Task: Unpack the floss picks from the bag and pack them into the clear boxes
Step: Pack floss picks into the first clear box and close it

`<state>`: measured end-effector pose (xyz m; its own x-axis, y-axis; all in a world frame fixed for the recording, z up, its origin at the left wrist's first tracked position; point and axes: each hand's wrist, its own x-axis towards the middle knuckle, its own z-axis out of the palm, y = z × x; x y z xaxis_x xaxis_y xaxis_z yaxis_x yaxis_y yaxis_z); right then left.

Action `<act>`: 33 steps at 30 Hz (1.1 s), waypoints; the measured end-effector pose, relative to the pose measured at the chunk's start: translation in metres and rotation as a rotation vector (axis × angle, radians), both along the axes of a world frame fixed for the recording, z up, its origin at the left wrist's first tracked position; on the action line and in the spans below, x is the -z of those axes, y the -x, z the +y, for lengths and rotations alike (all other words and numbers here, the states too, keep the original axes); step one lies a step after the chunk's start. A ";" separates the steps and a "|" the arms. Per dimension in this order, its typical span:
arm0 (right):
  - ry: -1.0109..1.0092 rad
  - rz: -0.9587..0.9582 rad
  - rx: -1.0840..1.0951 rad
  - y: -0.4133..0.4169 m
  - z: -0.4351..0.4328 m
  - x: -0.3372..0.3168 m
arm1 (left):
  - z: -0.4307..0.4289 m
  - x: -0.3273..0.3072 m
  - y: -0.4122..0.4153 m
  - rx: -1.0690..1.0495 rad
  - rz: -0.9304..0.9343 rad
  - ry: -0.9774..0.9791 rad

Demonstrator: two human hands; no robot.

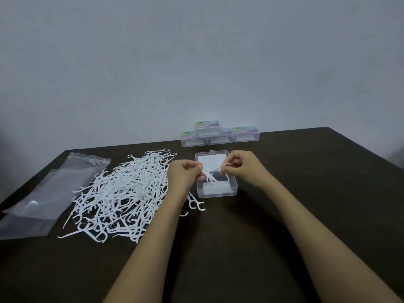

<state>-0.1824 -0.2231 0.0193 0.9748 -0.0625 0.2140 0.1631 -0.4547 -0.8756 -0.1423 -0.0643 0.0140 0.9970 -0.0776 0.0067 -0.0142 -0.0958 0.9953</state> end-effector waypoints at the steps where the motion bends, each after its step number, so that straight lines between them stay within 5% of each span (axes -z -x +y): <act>1: 0.049 -0.002 -0.013 -0.001 0.000 0.001 | 0.000 0.001 0.000 0.002 -0.011 -0.013; 11: 0.324 -0.017 -0.030 -0.007 0.001 0.007 | 0.000 0.007 -0.002 0.033 -0.123 -0.141; 26: 0.840 0.097 0.065 -0.007 0.011 0.007 | 0.009 -0.006 -0.001 0.166 -0.305 -0.790; 33: 0.760 0.138 0.161 -0.012 0.019 0.011 | 0.013 -0.010 0.003 0.135 -0.262 -0.826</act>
